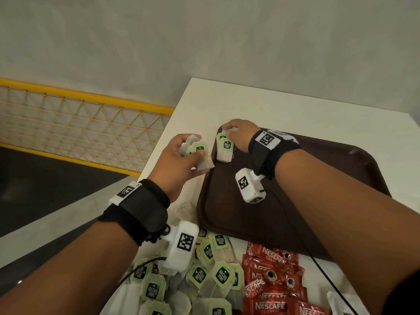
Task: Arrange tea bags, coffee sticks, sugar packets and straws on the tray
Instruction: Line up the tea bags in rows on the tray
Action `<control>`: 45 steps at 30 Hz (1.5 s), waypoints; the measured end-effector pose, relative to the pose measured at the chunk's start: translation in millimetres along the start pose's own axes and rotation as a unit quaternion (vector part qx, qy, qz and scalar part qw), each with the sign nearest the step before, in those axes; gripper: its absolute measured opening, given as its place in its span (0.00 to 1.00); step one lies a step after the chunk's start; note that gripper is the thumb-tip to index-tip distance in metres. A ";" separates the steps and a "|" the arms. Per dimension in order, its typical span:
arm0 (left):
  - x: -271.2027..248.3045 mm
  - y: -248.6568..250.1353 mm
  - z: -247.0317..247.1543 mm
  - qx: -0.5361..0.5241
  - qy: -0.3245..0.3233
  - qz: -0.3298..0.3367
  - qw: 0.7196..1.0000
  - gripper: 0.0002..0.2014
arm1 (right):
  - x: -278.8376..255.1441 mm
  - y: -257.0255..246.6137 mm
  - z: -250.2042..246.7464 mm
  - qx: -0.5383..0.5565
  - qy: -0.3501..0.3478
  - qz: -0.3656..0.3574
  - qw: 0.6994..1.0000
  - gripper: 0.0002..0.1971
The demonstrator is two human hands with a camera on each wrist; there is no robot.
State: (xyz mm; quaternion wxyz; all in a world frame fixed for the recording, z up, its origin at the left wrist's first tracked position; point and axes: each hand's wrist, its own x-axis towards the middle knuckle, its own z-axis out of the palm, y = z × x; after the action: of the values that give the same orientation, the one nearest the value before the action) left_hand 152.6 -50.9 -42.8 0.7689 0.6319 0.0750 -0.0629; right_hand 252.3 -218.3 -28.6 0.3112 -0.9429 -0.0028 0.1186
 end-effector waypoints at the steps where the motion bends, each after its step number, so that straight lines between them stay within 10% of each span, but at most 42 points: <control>1: 0.3 0.4 1.3 0.003 -0.002 0.001 1.000 0.16 | 1.0 -1.9 -0.6 -0.030 -0.016 0.006 0.999 0.16; 18: 8.7 -2.6 4.0 -0.022 -0.016 -0.005 1.000 0.16 | -3.6 22.0 5.7 0.029 -0.034 0.072 0.996 0.08; 22: 10.5 -3.6 7.6 -0.023 -0.023 -0.006 0.999 0.15 | -4.3 15.5 10.6 -0.093 -0.050 0.078 0.991 0.11; 29: 21.0 -3.7 9.5 -0.021 -0.006 -0.006 1.000 0.16 | -36.5 3.1 -3.0 0.246 -0.095 -0.007 0.964 0.13; 45: 27.2 -5.8 5.9 -0.037 0.011 -0.078 0.996 0.11 | -38.9 28.6 6.5 0.297 -0.072 0.149 0.940 0.05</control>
State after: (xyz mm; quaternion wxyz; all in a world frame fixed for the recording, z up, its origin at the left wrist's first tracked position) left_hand 178.4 -57.9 -52.5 0.7837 0.5958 0.1348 -0.1128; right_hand 211.0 -240.6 -41.8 0.5549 -0.7862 0.1502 0.2267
